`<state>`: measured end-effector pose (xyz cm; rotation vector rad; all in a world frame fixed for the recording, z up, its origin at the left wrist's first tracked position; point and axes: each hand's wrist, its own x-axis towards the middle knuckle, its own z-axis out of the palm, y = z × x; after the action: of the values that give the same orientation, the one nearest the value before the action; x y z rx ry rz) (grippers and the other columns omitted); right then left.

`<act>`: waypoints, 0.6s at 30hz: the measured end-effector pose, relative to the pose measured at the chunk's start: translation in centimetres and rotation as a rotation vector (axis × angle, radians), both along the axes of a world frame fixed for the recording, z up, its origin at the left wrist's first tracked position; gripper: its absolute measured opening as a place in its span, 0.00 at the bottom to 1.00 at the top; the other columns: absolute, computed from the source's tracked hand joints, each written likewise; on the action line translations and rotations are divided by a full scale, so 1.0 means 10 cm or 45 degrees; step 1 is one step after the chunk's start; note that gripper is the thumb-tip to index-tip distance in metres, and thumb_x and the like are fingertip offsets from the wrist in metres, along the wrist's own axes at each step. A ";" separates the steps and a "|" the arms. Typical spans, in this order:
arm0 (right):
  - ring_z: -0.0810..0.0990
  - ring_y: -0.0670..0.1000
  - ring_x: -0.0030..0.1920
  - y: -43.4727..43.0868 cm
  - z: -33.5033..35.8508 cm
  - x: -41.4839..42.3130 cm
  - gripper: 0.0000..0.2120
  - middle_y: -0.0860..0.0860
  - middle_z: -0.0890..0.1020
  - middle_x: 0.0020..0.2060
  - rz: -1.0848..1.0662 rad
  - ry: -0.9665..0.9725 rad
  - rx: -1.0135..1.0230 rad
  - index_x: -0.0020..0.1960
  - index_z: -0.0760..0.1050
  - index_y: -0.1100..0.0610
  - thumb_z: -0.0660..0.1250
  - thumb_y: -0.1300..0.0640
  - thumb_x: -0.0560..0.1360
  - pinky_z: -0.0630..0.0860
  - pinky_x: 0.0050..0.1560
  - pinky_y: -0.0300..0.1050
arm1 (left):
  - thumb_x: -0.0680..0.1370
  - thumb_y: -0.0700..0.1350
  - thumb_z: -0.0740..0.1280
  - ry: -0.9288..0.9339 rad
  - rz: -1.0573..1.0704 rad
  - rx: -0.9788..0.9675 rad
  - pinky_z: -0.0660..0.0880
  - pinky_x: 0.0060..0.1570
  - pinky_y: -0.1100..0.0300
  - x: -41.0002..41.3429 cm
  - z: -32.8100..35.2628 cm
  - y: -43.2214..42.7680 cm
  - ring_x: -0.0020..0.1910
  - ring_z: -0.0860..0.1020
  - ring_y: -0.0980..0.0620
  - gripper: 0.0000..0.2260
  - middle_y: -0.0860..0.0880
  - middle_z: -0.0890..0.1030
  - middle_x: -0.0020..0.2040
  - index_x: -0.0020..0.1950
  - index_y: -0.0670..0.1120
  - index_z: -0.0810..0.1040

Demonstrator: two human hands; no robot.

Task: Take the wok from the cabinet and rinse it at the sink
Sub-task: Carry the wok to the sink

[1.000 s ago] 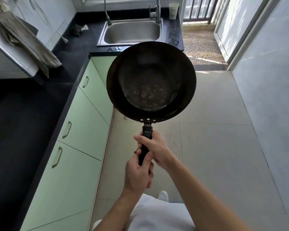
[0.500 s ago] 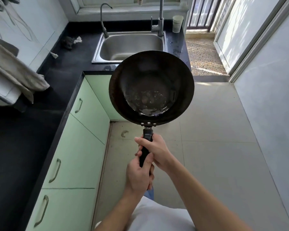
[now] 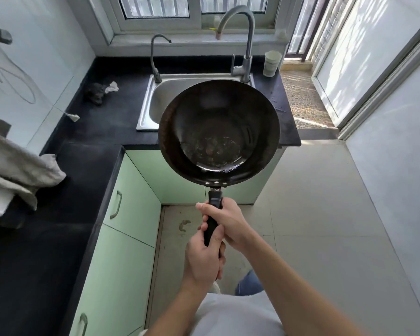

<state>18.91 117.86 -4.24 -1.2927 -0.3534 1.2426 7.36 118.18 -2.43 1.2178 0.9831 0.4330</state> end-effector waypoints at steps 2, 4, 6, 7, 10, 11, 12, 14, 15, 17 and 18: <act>0.79 0.51 0.28 0.16 -0.05 0.11 0.09 0.52 0.79 0.31 0.008 0.008 -0.017 0.42 0.74 0.57 0.75 0.56 0.73 0.67 0.47 0.62 | 0.81 0.44 0.63 0.009 0.007 -0.018 0.62 0.19 0.62 0.10 -0.04 0.15 0.17 0.63 0.49 0.13 0.47 0.69 0.25 0.38 0.40 0.71; 0.80 0.52 0.29 0.32 -0.10 0.22 0.10 0.52 0.79 0.32 0.019 0.014 -0.033 0.42 0.74 0.57 0.75 0.56 0.73 0.69 0.47 0.61 | 0.81 0.44 0.63 0.024 0.017 -0.021 0.62 0.18 0.62 0.22 -0.08 0.29 0.17 0.64 0.49 0.14 0.46 0.69 0.25 0.37 0.39 0.71; 0.79 0.52 0.29 0.47 -0.14 0.35 0.10 0.52 0.79 0.31 0.024 0.039 -0.041 0.42 0.74 0.57 0.74 0.57 0.74 0.70 0.47 0.61 | 0.81 0.44 0.63 0.046 0.050 -0.022 0.61 0.17 0.62 0.36 -0.11 0.44 0.17 0.64 0.50 0.14 0.44 0.69 0.26 0.37 0.39 0.71; 0.79 0.52 0.29 0.56 -0.15 0.43 0.09 0.52 0.78 0.31 0.023 0.054 -0.038 0.42 0.73 0.58 0.74 0.59 0.75 0.71 0.47 0.60 | 0.81 0.44 0.63 0.057 0.064 -0.024 0.61 0.17 0.62 0.44 -0.12 0.52 0.17 0.64 0.50 0.15 0.43 0.69 0.26 0.37 0.39 0.71; 0.78 0.52 0.29 0.87 -0.19 0.72 0.09 0.52 0.78 0.31 0.036 0.071 -0.029 0.42 0.73 0.58 0.73 0.60 0.75 0.74 0.48 0.60 | 0.81 0.44 0.63 0.075 0.079 -0.029 0.61 0.17 0.62 0.75 -0.15 0.81 0.17 0.63 0.51 0.14 0.44 0.69 0.27 0.37 0.39 0.71; 0.79 0.52 0.29 0.99 -0.20 0.83 0.09 0.52 0.78 0.31 0.043 0.074 -0.024 0.42 0.73 0.58 0.73 0.60 0.75 0.74 0.48 0.61 | 0.81 0.44 0.63 0.084 0.086 -0.028 0.61 0.17 0.62 0.86 -0.16 0.92 0.17 0.63 0.50 0.14 0.45 0.69 0.26 0.38 0.39 0.71; 0.79 0.51 0.28 1.10 -0.22 0.94 0.09 0.52 0.78 0.31 0.049 0.083 -0.021 0.42 0.73 0.58 0.73 0.60 0.75 0.74 0.48 0.61 | 0.81 0.44 0.63 0.095 0.097 -0.027 0.61 0.17 0.63 0.98 -0.16 1.03 0.17 0.64 0.51 0.14 0.46 0.69 0.26 0.38 0.39 0.71; 0.78 0.51 0.28 1.34 -0.23 1.18 0.09 0.52 0.78 0.31 0.064 0.112 -0.015 0.41 0.73 0.58 0.73 0.61 0.75 0.74 0.48 0.61 | 0.81 0.44 0.63 0.117 0.125 -0.019 0.62 0.17 0.62 1.22 -0.16 1.25 0.17 0.64 0.51 0.14 0.47 0.70 0.26 0.37 0.39 0.71; 0.78 0.51 0.28 1.46 -0.24 1.30 0.09 0.53 0.78 0.31 0.074 0.126 -0.011 0.41 0.73 0.58 0.73 0.61 0.75 0.75 0.48 0.60 | 0.81 0.44 0.63 0.126 0.137 -0.014 0.62 0.17 0.62 1.35 -0.16 1.35 0.17 0.64 0.51 0.14 0.47 0.70 0.26 0.37 0.39 0.72; 0.78 0.52 0.28 1.66 -0.24 1.52 0.09 0.53 0.78 0.31 0.106 0.148 -0.005 0.39 0.74 0.58 0.73 0.61 0.76 0.75 0.48 0.58 | 0.81 0.44 0.63 0.143 0.163 -0.008 0.63 0.17 0.62 1.57 -0.15 1.54 0.17 0.65 0.51 0.14 0.46 0.71 0.26 0.38 0.39 0.72; 0.78 0.52 0.28 1.76 -0.24 1.63 0.10 0.53 0.78 0.31 0.128 0.152 -0.005 0.39 0.74 0.58 0.73 0.62 0.76 0.76 0.47 0.58 | 0.81 0.44 0.64 0.152 0.176 -0.006 0.63 0.17 0.62 1.68 -0.15 1.62 0.17 0.65 0.51 0.14 0.46 0.71 0.26 0.38 0.39 0.72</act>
<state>35.20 135.44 -6.63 -1.2099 -0.3335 1.3998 24.20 134.37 -3.89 1.1863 1.1748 0.4696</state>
